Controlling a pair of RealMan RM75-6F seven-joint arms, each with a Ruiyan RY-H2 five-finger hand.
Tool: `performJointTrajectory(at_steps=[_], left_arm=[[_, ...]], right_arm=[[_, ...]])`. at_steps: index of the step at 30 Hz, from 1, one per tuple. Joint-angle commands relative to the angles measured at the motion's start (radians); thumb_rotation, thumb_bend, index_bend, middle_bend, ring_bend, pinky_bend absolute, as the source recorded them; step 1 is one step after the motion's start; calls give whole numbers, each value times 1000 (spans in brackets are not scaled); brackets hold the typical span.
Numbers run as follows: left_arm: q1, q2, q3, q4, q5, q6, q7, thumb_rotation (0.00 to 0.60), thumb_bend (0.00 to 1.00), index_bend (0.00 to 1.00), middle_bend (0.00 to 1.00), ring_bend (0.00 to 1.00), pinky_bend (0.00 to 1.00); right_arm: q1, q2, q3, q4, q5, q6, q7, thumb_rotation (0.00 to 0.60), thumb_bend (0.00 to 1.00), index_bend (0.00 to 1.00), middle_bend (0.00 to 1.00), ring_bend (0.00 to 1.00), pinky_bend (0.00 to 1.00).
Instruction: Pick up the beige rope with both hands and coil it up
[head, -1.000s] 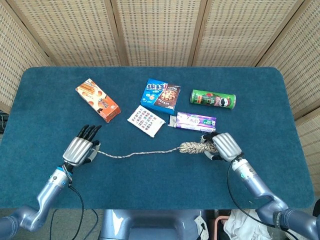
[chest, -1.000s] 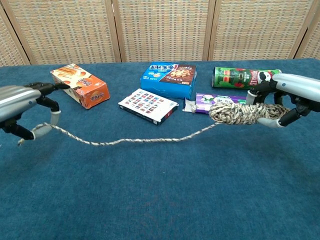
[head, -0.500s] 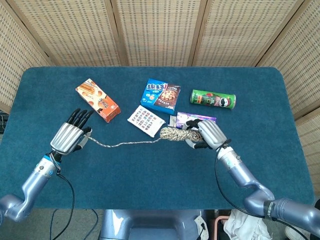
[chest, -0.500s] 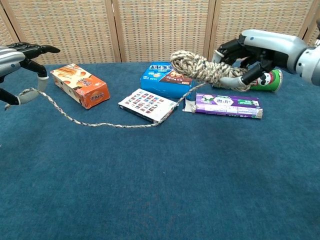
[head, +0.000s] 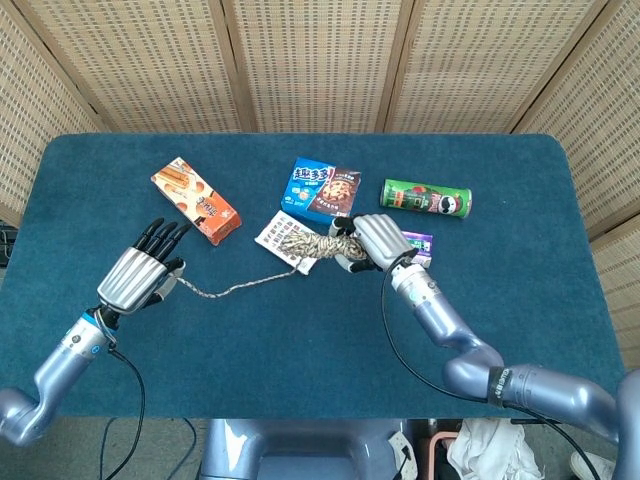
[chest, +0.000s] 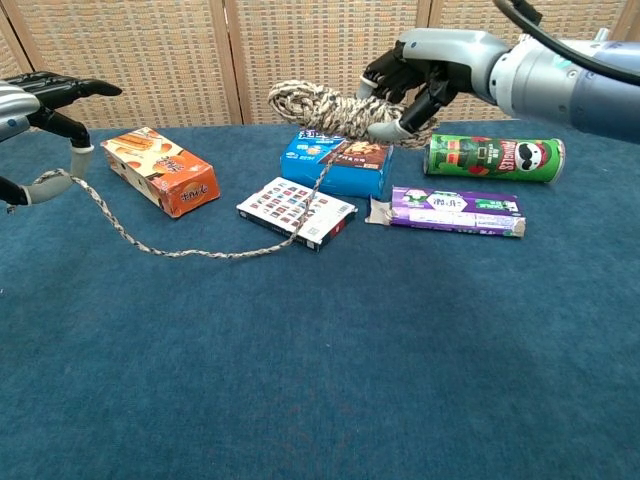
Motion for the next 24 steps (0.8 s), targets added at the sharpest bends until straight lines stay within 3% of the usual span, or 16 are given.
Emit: performJointTrajectory(at_steps=[1, 10, 17, 24], left_arm=[[1, 14, 12, -15, 21, 19, -22, 600, 468, 727, 0, 0, 0], [-35, 51, -31, -112, 30, 43, -75, 600, 467, 732, 0, 0, 0], [-95, 14, -112, -136, 10, 59, -143, 600, 467, 738, 0, 0, 0], [-134, -5, -160, -210, -40, 30, -135, 600, 471, 741, 0, 0, 0]], right_arm=[[70, -50, 25, 29, 151, 12, -137, 600, 586, 651, 613, 398, 655], [112, -153, -68, 93, 311, 173, -460, 600, 598, 662, 631, 414, 669], [108, -180, -67, 83, 310, 186, -471, 600, 601, 665, 646, 428, 697], [101, -182, -23, 49, 328, 187, -432, 600, 614, 673, 669, 455, 739]])
